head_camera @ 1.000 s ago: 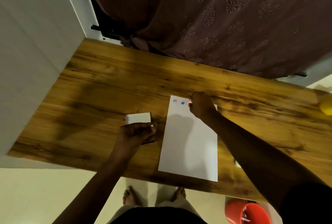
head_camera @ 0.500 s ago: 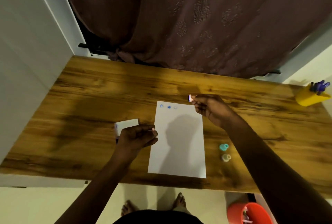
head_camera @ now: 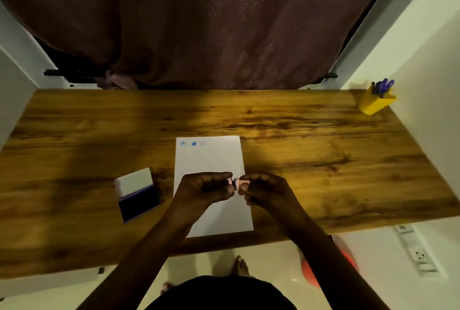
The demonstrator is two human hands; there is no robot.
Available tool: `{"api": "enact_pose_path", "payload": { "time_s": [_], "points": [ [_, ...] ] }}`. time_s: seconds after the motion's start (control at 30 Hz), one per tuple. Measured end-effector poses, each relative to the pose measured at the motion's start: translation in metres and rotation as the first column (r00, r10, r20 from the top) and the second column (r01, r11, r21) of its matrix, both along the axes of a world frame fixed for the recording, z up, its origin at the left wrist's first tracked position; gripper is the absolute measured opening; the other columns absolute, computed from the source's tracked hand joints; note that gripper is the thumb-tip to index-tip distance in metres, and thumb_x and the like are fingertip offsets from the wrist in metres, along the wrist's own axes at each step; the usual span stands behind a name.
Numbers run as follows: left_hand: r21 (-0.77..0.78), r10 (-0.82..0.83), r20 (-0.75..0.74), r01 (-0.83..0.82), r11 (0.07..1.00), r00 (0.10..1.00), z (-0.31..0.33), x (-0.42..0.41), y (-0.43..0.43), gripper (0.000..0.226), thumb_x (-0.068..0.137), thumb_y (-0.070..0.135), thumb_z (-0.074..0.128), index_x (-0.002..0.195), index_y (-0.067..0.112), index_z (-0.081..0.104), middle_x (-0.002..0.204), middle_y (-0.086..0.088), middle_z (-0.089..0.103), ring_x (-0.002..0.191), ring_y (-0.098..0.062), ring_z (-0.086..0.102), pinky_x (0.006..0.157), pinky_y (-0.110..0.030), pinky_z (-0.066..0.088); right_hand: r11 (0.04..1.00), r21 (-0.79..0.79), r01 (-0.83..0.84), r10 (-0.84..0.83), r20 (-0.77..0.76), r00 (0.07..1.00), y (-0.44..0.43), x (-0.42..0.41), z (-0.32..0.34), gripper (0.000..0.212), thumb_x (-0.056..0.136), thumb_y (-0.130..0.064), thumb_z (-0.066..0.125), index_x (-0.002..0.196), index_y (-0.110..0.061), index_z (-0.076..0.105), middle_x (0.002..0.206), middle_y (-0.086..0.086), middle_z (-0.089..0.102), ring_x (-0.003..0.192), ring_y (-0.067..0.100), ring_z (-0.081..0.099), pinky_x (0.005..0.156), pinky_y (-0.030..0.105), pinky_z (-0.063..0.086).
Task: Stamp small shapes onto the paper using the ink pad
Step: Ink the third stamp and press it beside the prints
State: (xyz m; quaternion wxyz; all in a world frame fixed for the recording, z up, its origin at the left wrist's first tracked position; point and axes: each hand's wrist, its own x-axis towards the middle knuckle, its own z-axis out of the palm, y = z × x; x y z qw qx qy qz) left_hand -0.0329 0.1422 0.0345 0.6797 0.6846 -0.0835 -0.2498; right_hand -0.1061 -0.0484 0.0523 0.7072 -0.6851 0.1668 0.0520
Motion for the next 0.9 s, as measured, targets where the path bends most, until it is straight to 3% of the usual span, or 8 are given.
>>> {"api": "enact_pose_path", "payload": {
  "time_s": [0.13, 0.27, 0.5, 0.6, 0.7, 0.8, 0.9],
  "points": [
    [0.009, -0.016, 0.040, 0.015, 1.000, 0.999, -0.003, -0.004, -0.011, 0.037, 0.079, 0.009, 0.087, 0.103, 0.036, 0.083, 0.106, 0.011, 0.082, 0.102, -0.009, 0.077, 0.081, -0.017, 0.060, 1.000, -0.027, 0.000, 0.000, 0.007, 1.000, -0.010, -0.007, -0.002, 0.020, 0.089, -0.029, 0.076, 0.108, -0.022, 0.077, 0.100, 0.005, 0.079, 0.091, 0.023, 0.074, 0.077, 0.028, 0.060],
    [0.004, -0.053, 0.055, 0.053, 0.999, 0.997, -0.006, -0.008, -0.018, 0.036, 0.078, 0.008, 0.087, 0.100, 0.036, 0.083, 0.106, 0.008, 0.083, 0.104, -0.013, 0.077, 0.090, -0.025, 0.061, 1.000, 0.008, -0.021, 0.021, 0.005, 1.000, -0.019, -0.016, -0.006, 0.022, 0.091, -0.021, 0.074, 0.113, -0.018, 0.076, 0.102, 0.008, 0.078, 0.094, 0.029, 0.073, 0.078, 0.029, 0.060],
    [0.036, -0.100, 0.067, 0.098, 0.995, 0.993, -0.014, -0.018, -0.028, 0.030, 0.078, 0.007, 0.087, 0.107, 0.014, 0.083, 0.104, -0.002, 0.083, 0.102, -0.019, 0.078, 0.100, -0.043, 0.059, 0.998, 0.045, -0.034, 0.038, -0.086, 0.996, -0.027, -0.033, -0.009, 0.023, 0.092, -0.034, 0.072, 0.106, -0.017, 0.078, 0.093, 0.008, 0.078, 0.083, 0.022, 0.072, 0.074, 0.025, 0.058],
    [0.044, -0.141, 0.099, 0.137, 0.990, 0.985, -0.019, -0.023, -0.032, 0.029, 0.078, 0.016, 0.089, 0.106, 0.022, 0.084, 0.104, 0.002, 0.083, 0.103, -0.018, 0.078, 0.098, -0.038, 0.058, 0.998, 0.065, -0.009, 0.016, -0.114, 0.993, -0.032, -0.040, -0.010, 0.024, 0.092, -0.033, 0.072, 0.104, -0.012, 0.078, 0.086, 0.009, 0.076, 0.074, 0.017, 0.070, 0.067, 0.022, 0.055],
    [0.069, -0.175, 0.097, 0.169, 0.983, 0.980, -0.021, -0.031, -0.040, 0.035, 0.072, 0.041, 0.090, 0.105, 0.039, 0.082, 0.107, 0.013, 0.082, 0.104, -0.009, 0.077, 0.089, -0.021, 0.058, 0.999, 0.049, 0.010, -0.003, -0.139, 0.990, -0.038, -0.051, -0.015, 0.023, 0.093, -0.034, 0.071, 0.096, -0.012, 0.078, 0.083, 0.006, 0.076, 0.072, 0.015, 0.071, 0.063, 0.017, 0.053],
    [0.140, -0.227, 0.059, 0.217, 0.966, 0.972, -0.030, -0.036, -0.048, 0.035, 0.072, 0.036, 0.091, 0.101, 0.052, 0.078, 0.104, 0.020, 0.081, 0.100, -0.002, 0.077, 0.079, -0.009, 0.055, 1.000, 0.007, 0.013, -0.012, -0.121, 0.993, -0.043, -0.062, -0.024, 0.017, 0.093, -0.033, 0.071, 0.099, -0.019, 0.078, 0.094, 0.002, 0.079, 0.084, 0.016, 0.075, 0.070, 0.021, 0.056],
    [0.219, -0.213, 0.016, 0.204, 0.954, 0.977, -0.045, -0.037, -0.053, 0.033, 0.071, 0.029, 0.093, 0.097, 0.043, 0.081, 0.100, 0.018, 0.082, 0.094, -0.002, 0.078, 0.082, -0.014, 0.057, 0.980, -0.192, 0.052, -0.073, -0.102, 0.992, -0.054, -0.070, -0.034, 0.018, 0.088, -0.035, 0.075, 0.098, -0.020, 0.078, 0.094, -0.001, 0.080, 0.084, 0.013, 0.076, 0.070, 0.026, 0.058]
  ]
}}
